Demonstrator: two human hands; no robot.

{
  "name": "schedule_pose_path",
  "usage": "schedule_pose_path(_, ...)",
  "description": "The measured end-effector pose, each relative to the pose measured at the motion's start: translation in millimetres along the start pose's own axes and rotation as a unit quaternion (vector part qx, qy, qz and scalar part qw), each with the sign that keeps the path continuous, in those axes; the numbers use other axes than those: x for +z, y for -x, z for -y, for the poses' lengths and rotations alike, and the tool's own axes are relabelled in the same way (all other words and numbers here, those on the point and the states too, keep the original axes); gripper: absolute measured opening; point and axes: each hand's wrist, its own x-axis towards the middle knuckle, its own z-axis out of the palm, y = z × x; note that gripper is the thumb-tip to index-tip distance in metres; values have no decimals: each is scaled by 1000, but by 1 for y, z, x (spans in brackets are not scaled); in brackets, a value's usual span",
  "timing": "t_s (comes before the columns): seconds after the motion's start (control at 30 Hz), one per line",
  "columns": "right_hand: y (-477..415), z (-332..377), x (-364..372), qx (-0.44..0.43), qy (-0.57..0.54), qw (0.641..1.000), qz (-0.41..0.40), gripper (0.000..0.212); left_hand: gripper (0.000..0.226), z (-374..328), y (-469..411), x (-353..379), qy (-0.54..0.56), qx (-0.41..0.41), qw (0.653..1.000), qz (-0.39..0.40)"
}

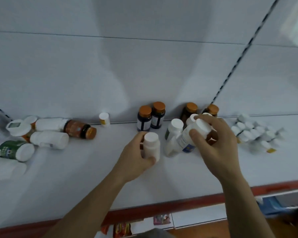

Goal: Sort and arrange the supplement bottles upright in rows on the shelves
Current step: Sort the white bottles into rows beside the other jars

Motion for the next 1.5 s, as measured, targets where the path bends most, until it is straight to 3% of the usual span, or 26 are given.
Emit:
schedule_pose_path(0.17,4,-14,-22,10,70,997,33,31,65,-5,-20,26,-38,33,998,-43)
schedule_pose_path(0.33,1,-34,-16,46,204,973,92,40,68,-8,-32,39,-97,72,992,-36)
schedule_pose_path(0.5,-3,-30,-21,61,249,963,86,41,94,-7,-31,31,-66,47,995,54)
schedule_pose_path(0.63,-15,-21,-14,68,290,949,107,36,83,-2,-21,-8,-302,34,952,49)
schedule_pose_path(0.73,-28,-8,9,44,280,952,111,32,63,5,-1,-52,-402,35,914,35)
schedule_pose_path(0.83,-34,14,48,-23,245,961,130,27,54,16,22,-97,-410,9,912,13)
schedule_pose_path(0.97,-35,37,119,-110,190,953,209,28,49,33,51,-157,-428,-19,898,-102)
schedule_pose_path(1.2,-26,64,245,-116,90,923,356,38,52,66,87,-235,-433,-76,870,-222)
schedule_pose_path(1.4,-10,63,262,-102,90,929,345,42,64,78,79,-238,-443,-67,874,-187)
schedule_pose_path(1.5,-16,70,226,-146,98,947,270,36,74,82,71,-232,-454,-78,868,-187)
